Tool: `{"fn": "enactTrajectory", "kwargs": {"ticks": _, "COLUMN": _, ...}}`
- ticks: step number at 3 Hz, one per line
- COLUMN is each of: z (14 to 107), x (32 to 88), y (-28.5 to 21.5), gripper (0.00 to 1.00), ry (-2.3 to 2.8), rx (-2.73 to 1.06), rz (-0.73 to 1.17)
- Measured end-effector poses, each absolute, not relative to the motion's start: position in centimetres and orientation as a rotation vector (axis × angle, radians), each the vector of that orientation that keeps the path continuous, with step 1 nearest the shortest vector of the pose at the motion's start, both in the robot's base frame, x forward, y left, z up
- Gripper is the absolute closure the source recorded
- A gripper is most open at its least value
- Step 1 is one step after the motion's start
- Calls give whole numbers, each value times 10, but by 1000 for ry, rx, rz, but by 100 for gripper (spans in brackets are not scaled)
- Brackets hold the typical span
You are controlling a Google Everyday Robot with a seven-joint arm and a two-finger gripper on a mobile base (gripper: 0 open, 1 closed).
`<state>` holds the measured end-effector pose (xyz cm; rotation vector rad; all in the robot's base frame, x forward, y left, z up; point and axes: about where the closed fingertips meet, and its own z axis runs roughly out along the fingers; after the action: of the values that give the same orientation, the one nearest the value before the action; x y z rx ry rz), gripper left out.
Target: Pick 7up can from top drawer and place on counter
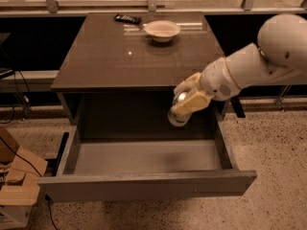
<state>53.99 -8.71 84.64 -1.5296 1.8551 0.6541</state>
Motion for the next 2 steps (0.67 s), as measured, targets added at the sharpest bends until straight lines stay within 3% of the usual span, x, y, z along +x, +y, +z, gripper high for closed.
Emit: {"fn": "enactTrajectory", "kwargs": {"ticks": 2, "z": 952, "x": 603, "y": -66, "gripper": 100, "ry": 1674, "rx": -1646, "rz": 557}}
